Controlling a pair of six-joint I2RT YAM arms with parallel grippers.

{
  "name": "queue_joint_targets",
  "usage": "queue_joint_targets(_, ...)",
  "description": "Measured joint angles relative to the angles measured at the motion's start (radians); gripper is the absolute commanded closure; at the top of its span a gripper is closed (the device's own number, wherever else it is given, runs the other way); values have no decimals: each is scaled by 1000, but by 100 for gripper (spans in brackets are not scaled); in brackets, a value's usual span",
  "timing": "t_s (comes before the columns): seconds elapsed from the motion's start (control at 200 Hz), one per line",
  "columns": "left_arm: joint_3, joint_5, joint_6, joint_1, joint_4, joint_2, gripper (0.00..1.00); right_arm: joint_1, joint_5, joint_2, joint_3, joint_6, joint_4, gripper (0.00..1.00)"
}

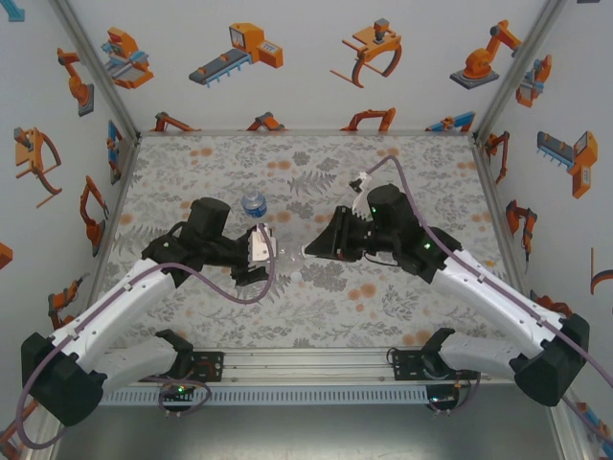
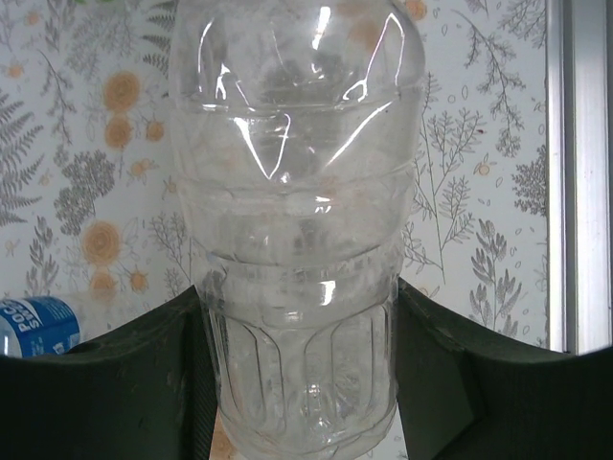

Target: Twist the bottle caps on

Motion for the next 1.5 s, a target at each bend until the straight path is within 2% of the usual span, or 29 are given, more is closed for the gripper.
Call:
queue_joint_targets(0.085,0,-22,-2,2,-25,2,100,-1,2,26,-6,85,7,91)
queue_joint_targets(0.2,0,-28,-5,3,-26,2,100,0,18,27,-3,91,3,79)
queue_joint_targets(0.31,0,-16,-7,2,3,2,100,3,50,9,21,31,-20,57)
queue_joint_targets(0.365,1,2,-5,-1,20,2,100,6,74,-8,32,-25,-24,51)
queue_joint_targets(0.546,1,50,-3,-14,24,2,100,3,147,-86,58,-295,-24,52)
queue_joint_targets(0.666,1,62,-2,-14,24,2,100,3,129,-116,65,-504,-10,51)
queue_joint_targets(0.906,1,104,10,-14,24,2,100,3,-89,-121,65,-984,13,51)
queue_joint_targets(1.076,1,125,13,-14,24,2,100,3,-224,-121,61,-1257,13,50)
queue_joint_targets(1.242,1,132,16,-14,24,2,100,3,-314,-135,-7,-1403,55,50)
queue_joint_targets(1.497,1,134,16,-14,23,2,100,3,-352,-135,-72,-1464,118,58)
